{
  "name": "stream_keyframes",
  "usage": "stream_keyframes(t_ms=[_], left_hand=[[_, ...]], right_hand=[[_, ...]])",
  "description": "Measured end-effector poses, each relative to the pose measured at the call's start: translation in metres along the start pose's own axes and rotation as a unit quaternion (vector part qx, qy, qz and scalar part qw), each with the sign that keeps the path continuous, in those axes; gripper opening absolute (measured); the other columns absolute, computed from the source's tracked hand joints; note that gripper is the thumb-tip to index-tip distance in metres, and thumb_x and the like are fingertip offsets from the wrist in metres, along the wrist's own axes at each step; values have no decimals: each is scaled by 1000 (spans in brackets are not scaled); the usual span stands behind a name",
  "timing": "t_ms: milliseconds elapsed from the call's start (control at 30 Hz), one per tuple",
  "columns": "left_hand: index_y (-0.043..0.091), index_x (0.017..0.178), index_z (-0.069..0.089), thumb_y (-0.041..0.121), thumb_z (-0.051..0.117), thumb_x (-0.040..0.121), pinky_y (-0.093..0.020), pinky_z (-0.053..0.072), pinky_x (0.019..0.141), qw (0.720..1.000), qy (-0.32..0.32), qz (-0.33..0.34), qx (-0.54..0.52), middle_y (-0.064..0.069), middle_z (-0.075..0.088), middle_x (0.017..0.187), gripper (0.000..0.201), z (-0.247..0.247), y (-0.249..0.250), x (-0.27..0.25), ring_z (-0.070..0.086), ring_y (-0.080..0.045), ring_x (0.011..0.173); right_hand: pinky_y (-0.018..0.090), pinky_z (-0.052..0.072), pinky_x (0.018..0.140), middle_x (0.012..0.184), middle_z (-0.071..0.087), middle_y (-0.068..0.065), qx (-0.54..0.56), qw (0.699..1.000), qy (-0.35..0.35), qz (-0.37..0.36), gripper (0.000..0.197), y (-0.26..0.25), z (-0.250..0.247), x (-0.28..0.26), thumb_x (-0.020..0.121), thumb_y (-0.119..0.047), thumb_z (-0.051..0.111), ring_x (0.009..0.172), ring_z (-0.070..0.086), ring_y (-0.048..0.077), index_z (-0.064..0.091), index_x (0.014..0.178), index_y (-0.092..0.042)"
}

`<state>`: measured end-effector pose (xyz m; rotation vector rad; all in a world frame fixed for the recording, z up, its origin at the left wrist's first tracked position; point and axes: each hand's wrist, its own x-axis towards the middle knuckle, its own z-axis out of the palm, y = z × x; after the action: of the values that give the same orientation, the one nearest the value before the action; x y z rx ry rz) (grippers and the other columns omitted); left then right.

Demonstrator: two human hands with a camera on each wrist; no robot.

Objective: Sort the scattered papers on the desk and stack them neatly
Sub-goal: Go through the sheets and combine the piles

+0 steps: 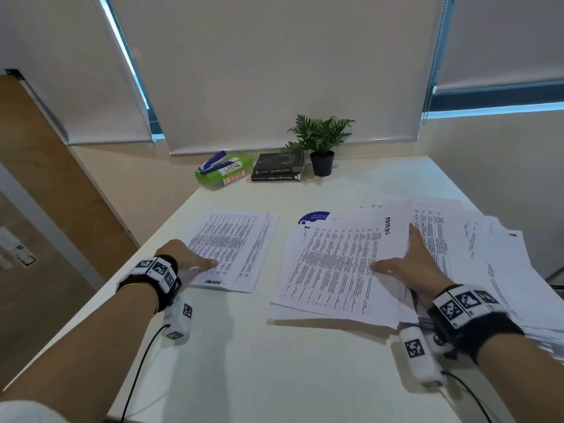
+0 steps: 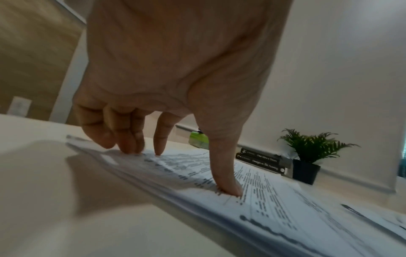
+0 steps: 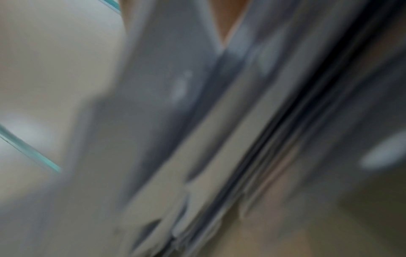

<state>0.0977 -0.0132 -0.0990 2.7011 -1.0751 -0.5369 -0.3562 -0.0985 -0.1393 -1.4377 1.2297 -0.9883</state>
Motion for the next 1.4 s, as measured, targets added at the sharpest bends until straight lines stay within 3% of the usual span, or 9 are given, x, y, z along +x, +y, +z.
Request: stream_keyframes(t_ms=[200, 367, 500, 700, 833, 1000, 1133, 1300, 1400], left_hand=[[9, 70, 55, 70, 93, 52, -27, 36, 58, 1000, -6, -6, 4, -6, 55, 63, 74, -3, -6, 15, 57, -26, 67], [0, 96, 68, 57, 98, 59, -30, 43, 73, 999, -41, -21, -18, -21, 73, 102, 74, -7, -13, 21, 67, -32, 93], [-2, 89, 69, 36, 102, 62, -35, 48, 83, 995, -48, -34, -76, -16, 70, 101, 57, -6, -15, 20, 63, -33, 99], [-1, 80, 67, 36, 94, 77, -26, 45, 59, 994, -27, 3, -106, -16, 70, 85, 46, 2, -10, 15, 69, -35, 86], [-12, 140, 53, 40, 96, 73, -46, 54, 103, 971, 19, 50, -231, -27, 62, 140, 96, -7, 0, 5, 62, -43, 128], [0, 132, 65, 10, 81, 92, -33, 60, 91, 852, 87, 141, -497, -7, 73, 124, 44, -47, 46, -44, 70, -18, 101], [3, 127, 68, 16, 84, 89, -34, 61, 75, 842, 26, 173, -509, -10, 77, 118, 43, -40, 81, -74, 75, -25, 101], [8, 138, 62, 11, 82, 89, -44, 66, 85, 871, -93, 201, -438, -7, 77, 122, 53, 24, 115, -110, 78, -25, 101], [5, 150, 47, 15, 85, 87, -45, 63, 95, 898, -152, 193, -364, -13, 70, 134, 74, 60, 125, -120, 75, -26, 109]], right_hand=[[29, 50, 75, 129, 61, 2, 3, 1000, 3, 10, 91, -1, -1, 3, 81, 14, 70, 104, 64, 16, 31, 153, -26], [39, 40, 106, 145, 44, -11, -19, 999, 9, 33, 101, -8, 2, -2, 79, -4, 78, 128, 48, 19, 22, 159, -29], [26, 30, 98, 143, 36, -10, -31, 999, 8, 34, 103, -14, 1, -9, 87, 1, 78, 123, 39, 12, 12, 164, -18], [28, 31, 103, 144, 34, -12, -25, 999, 11, 33, 109, -13, 3, -9, 87, 4, 77, 128, 39, 12, 6, 165, -23], [40, 24, 120, 171, 11, -7, -37, 999, 6, 15, 121, -11, 2, -9, 85, 1, 81, 153, 23, 20, -3, 165, -35], [42, 30, 117, 153, 49, 0, -95, 995, -8, -7, 67, -13, 3, -11, 90, -7, 78, 149, 38, 24, 53, 149, -25], [33, 38, 107, 135, 67, 3, -68, 997, -16, 17, 22, -17, 6, -14, 96, -19, 71, 127, 59, 21, 76, 118, -20], [50, 21, 122, 155, 52, 6, -22, 997, 1, 76, 70, -28, 4, -14, 98, -71, 40, 147, 41, 28, 80, 114, -16], [53, 30, 119, 140, 62, 13, 1, 995, -5, 96, 82, -27, 3, -15, 91, -75, 49, 134, 52, 33, 70, 125, -4]])
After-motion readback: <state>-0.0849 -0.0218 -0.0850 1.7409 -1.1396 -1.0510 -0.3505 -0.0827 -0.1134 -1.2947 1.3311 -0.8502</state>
